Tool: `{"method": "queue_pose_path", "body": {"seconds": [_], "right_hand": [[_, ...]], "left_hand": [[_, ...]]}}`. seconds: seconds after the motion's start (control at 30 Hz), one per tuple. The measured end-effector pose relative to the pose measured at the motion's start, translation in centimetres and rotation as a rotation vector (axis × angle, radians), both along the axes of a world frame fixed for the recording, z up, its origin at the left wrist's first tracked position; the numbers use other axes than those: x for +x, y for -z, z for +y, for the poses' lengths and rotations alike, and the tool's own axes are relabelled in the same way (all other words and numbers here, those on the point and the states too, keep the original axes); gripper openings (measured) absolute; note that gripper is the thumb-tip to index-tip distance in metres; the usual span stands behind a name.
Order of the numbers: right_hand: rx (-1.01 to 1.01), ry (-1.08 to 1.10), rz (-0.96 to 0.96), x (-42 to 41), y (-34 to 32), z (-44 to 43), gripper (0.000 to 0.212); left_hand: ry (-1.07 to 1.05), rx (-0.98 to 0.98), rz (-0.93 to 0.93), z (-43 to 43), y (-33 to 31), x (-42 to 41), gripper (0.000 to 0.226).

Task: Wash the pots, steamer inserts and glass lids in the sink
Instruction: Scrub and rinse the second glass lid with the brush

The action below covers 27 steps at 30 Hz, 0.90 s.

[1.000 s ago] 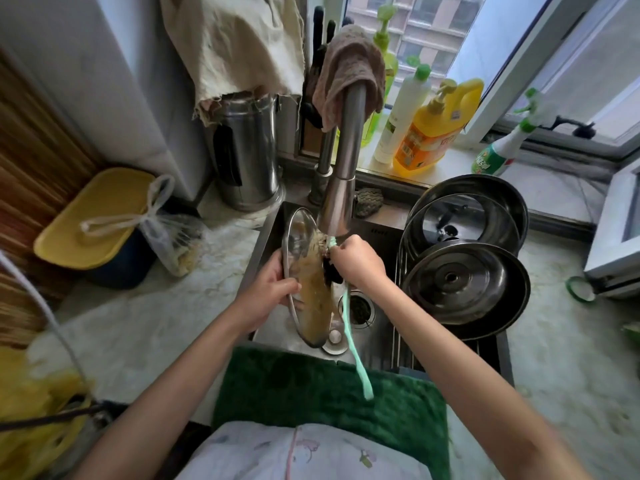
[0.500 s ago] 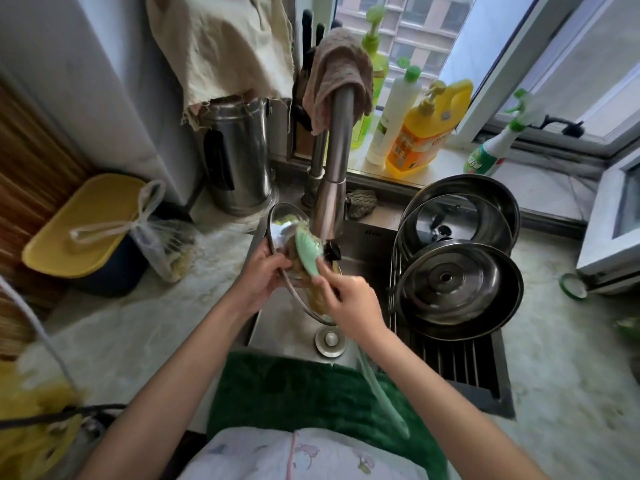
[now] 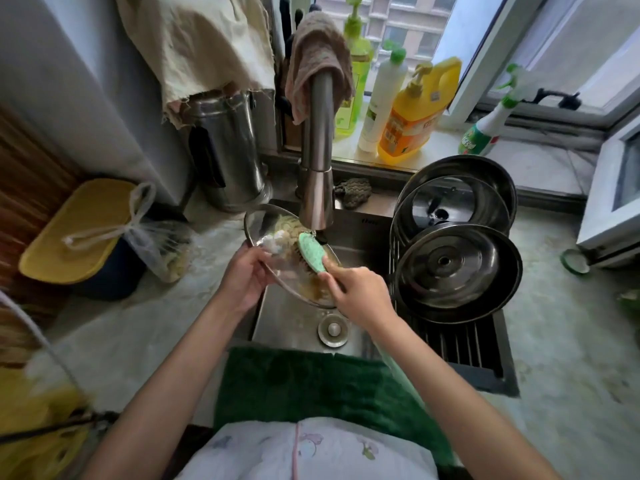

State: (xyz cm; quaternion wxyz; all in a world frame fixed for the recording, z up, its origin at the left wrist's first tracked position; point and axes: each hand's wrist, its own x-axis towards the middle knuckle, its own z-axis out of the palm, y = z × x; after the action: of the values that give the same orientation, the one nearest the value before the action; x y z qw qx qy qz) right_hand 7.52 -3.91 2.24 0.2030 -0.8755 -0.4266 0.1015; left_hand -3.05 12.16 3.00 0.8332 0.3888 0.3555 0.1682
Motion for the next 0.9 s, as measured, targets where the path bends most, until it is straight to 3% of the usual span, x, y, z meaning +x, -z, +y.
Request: {"method": "queue_pose_path", "body": {"seconds": [0.13,0.3,0.47,0.6,0.73,0.9], "right_hand": [[0.063,-0.135,0.001,-2.9,-0.2,-0.1,0.04],[-0.062,0.074,0.033,0.7,0.6,-1.6,0.039],[0.014,-0.012,0.12,-1.5,0.1,-2.1,0.038],[-0.08,0.172,0.152,1.5,1.2,-3.0,0.037],[0.067,0.024,0.206,-1.8,0.2,-1.9,0.036],[-0.082,0.167,0.15,1.4,1.0,-3.1,0.036]], "left_hand": [[-0.023,-0.008,-0.004,0.3,-0.1,-0.1,0.033],[-0.085,-0.111,-0.064,0.4,-0.3,-0.3,0.04],[-0.111,-0.107,-0.042,0.9,0.3,-0.4,0.026],[-0.108,-0.143,-0.102,0.9,0.1,-0.6,0.037],[-0.131,-0.097,-0.05,0.5,0.2,-0.3,0.031],[-0.124,-0.097,-0.066,0.0,0.4,-0.3,0.027]]}}
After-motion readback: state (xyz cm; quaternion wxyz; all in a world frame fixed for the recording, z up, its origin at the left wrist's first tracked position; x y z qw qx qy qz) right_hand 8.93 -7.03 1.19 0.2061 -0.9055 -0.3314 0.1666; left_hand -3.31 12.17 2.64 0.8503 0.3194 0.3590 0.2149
